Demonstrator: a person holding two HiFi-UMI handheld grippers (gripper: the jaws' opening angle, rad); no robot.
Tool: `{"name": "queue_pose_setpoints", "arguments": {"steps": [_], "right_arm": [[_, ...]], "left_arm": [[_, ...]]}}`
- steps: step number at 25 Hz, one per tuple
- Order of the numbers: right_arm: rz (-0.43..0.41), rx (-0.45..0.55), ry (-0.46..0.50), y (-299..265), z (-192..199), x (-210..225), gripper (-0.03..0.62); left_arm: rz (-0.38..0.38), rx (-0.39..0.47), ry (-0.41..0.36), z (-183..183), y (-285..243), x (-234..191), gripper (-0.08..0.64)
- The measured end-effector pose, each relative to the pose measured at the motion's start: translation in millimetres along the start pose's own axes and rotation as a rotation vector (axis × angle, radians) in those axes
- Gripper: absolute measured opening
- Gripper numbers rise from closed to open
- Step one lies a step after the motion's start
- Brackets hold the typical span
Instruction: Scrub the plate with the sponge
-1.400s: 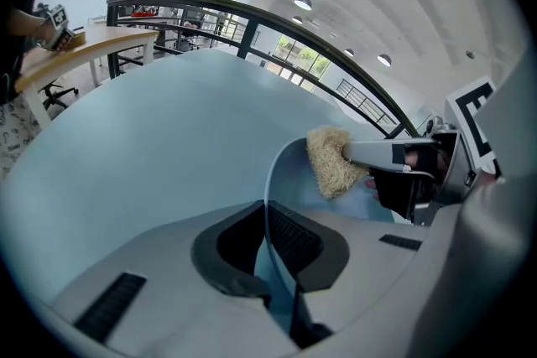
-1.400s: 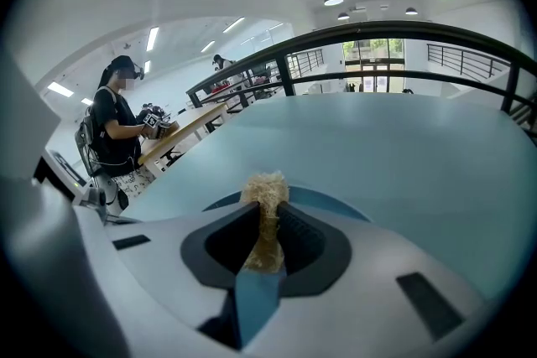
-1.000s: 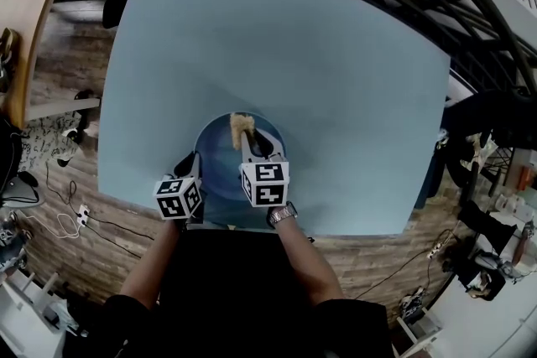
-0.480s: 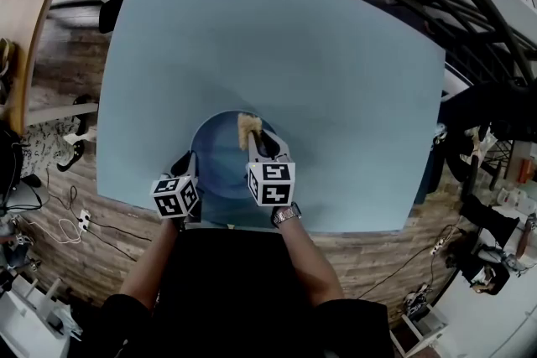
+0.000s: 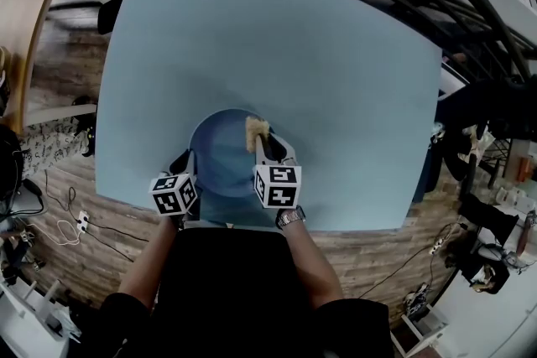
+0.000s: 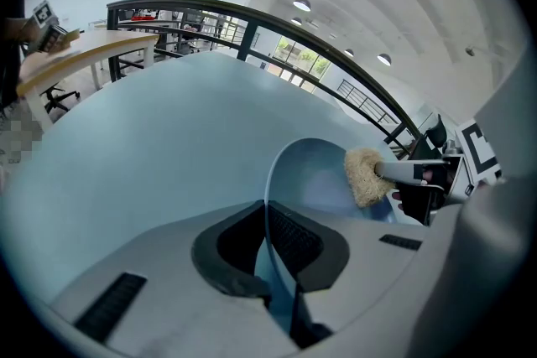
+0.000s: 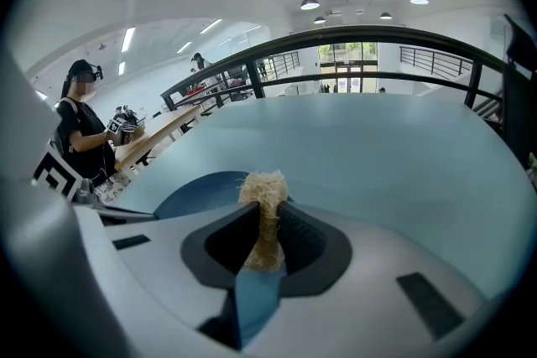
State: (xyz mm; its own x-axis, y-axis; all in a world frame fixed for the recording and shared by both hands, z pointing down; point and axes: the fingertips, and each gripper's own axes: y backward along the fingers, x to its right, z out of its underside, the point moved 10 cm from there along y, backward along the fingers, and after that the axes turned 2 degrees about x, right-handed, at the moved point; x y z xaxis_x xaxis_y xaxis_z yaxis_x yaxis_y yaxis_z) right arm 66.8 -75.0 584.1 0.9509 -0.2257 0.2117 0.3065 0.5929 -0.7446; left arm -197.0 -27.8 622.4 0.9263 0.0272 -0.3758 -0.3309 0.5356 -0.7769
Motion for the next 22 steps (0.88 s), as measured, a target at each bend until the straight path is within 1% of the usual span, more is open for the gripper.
{"name": "queue_pose_setpoints", "arguments": {"steps": [5, 9, 22], "right_arm": [[0.003, -0.002, -0.011, 5.9, -0.8, -1.6, 0.066], [-0.01, -0.008, -0.004, 4.9, 1.2, -13.2, 0.066], [-0.149, -0.013, 0.045, -12.1, 0.4, -71.2, 0.066]], "left_arm": [[0.003, 0.003, 0.0, -1.1, 0.1, 2.0, 0.005], [0.008, 0.003, 0.001, -0.7, 0.3, 1.4, 0.005], [0.023, 0.005, 0.007, -0.1, 0.0, 0.3, 0.005]]}}
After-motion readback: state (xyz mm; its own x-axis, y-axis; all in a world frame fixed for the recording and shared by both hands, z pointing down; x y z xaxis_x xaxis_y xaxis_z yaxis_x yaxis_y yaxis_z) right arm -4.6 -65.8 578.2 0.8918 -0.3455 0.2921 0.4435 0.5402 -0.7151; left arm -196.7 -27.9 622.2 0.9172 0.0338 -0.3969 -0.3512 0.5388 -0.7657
